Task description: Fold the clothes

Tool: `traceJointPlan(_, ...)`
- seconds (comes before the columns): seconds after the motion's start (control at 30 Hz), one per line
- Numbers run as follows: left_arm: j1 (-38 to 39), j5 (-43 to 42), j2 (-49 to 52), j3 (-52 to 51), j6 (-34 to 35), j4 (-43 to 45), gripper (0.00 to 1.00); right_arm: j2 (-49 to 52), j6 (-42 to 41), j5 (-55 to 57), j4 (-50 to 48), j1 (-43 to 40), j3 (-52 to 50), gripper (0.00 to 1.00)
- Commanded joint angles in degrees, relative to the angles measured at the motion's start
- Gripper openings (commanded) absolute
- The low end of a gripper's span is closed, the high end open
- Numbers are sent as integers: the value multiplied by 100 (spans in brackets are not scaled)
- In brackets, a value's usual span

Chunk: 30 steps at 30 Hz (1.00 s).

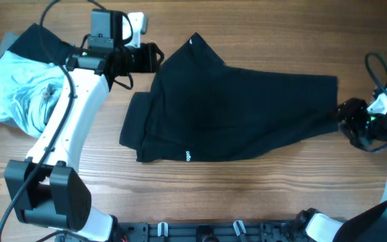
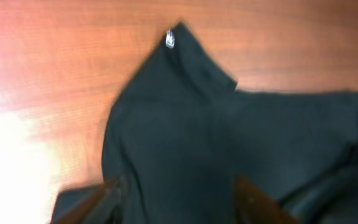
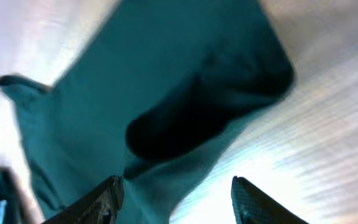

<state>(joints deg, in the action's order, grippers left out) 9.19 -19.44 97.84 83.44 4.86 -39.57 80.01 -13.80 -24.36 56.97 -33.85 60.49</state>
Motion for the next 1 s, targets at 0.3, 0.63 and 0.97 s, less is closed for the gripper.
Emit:
traceJointPlan(0.3,-24,-2,273,-1104,-144,-2723,53,-26,-1414,2830,579,-13,-450,83)
traceJointPlan(0.63,-24,306,273,-2516,321,-1425,17,15,-1078,2055,-225,-13,-988,71)
traceJointPlan(0.97,-24,951,273,-2516,634,-1217,17,33,-422,476,-2780,92,-1703,52)
